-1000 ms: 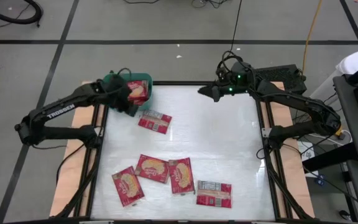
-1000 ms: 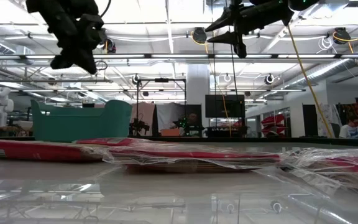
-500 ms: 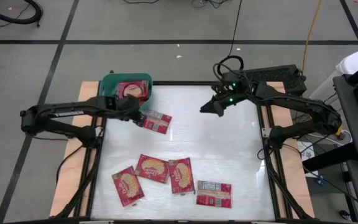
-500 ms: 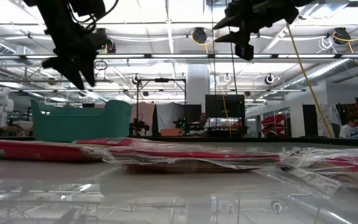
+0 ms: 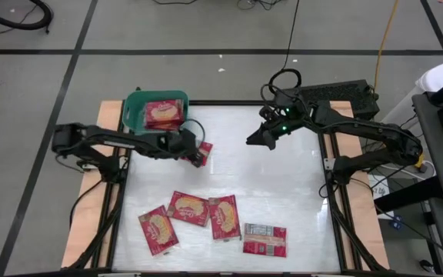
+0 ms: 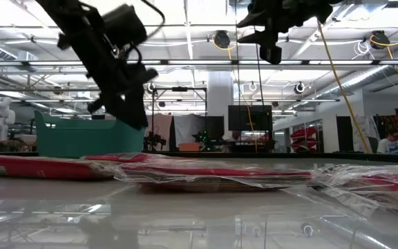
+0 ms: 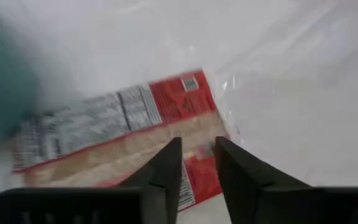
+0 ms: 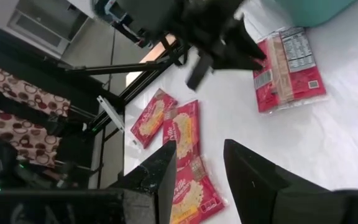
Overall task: Sort popcorn bags into baskets
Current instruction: Put the red popcorn bag into the green bin
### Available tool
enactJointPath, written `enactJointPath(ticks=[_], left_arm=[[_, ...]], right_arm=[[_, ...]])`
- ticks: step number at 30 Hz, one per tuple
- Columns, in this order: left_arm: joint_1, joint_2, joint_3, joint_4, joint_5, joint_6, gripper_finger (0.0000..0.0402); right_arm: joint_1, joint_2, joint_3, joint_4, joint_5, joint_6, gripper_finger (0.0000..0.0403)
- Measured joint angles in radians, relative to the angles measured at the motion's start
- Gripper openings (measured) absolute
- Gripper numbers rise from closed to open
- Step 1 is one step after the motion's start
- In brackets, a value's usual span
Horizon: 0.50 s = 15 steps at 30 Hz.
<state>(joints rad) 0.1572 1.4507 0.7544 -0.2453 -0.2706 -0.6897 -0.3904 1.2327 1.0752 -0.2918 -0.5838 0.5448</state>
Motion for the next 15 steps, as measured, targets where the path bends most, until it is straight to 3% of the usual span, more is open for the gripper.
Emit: enactJointPath(ticks=[7, 15], left_arm=[[-0.013, 0.152, 0.005, 0.066, 0.009, -0.023, 0.0048], [-0.061, 0.26, 0.011, 0.187, 0.064, -0.011, 0.0035]], right_arm=[[0.0, 0.0, 0.0, -0.004, -0.026, 0.004, 0.0125], [0.0, 0.0, 0.0, -0.003, -0.05, -0.014, 0.0125]])
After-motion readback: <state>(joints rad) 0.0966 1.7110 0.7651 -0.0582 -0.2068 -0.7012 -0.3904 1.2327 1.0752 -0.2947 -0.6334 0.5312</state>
